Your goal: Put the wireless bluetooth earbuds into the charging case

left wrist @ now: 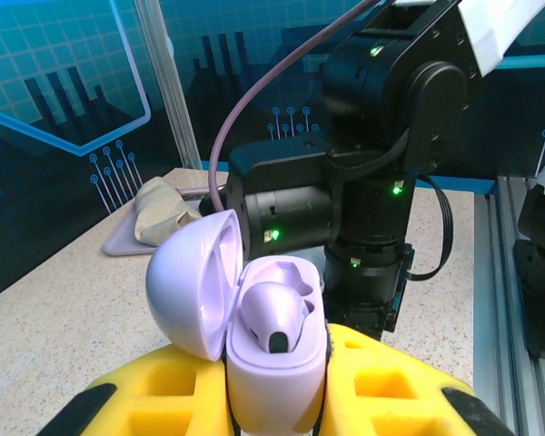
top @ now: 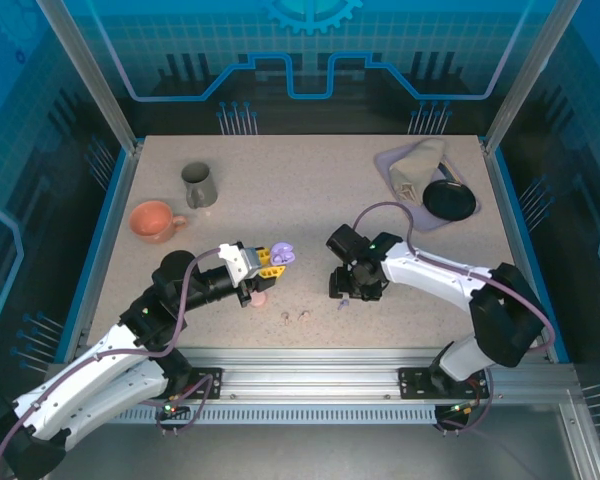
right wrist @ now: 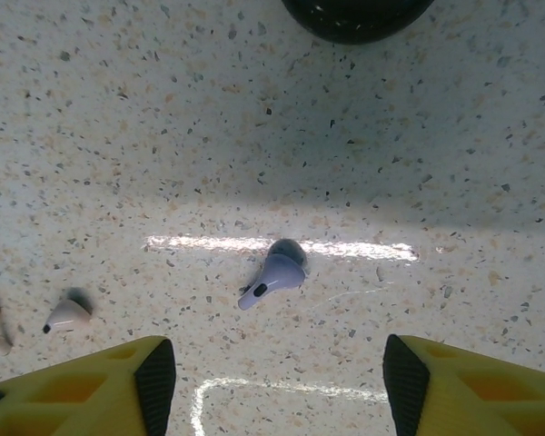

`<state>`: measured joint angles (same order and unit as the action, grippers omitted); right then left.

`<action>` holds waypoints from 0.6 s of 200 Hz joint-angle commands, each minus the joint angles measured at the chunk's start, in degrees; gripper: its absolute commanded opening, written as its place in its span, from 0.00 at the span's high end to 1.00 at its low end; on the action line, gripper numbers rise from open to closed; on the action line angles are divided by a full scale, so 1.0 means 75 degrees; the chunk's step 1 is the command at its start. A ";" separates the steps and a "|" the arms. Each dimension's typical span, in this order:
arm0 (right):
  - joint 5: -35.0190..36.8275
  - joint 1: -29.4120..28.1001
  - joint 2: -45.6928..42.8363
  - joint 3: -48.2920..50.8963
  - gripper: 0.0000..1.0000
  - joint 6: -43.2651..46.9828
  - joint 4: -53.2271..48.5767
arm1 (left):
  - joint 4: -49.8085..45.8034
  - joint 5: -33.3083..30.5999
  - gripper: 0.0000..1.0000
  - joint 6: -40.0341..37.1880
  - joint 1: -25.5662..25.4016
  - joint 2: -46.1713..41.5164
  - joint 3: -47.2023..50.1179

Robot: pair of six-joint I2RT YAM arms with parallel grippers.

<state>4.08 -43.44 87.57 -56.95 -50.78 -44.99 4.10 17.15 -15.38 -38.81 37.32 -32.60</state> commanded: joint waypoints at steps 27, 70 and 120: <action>-0.0106 -0.0088 0.0743 -0.0391 0.40 -0.0005 -0.0057 | -0.0031 -0.0094 0.98 0.0020 -0.0051 -0.0124 0.0082; -0.0314 -0.0060 0.1682 -0.0941 0.47 -0.0002 -0.0403 | 0.0007 -0.0117 0.99 0.0022 -0.0054 -0.0125 0.0093; -0.0312 -0.0056 0.1884 -0.0991 0.48 -0.0262 -0.0627 | -0.0007 -0.0109 0.99 -0.0009 -0.0046 -0.0125 0.0116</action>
<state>2.31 -43.51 101.27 -63.33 -51.09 -46.70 3.84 17.12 -15.38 -38.81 37.10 -32.51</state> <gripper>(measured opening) 0.520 0.209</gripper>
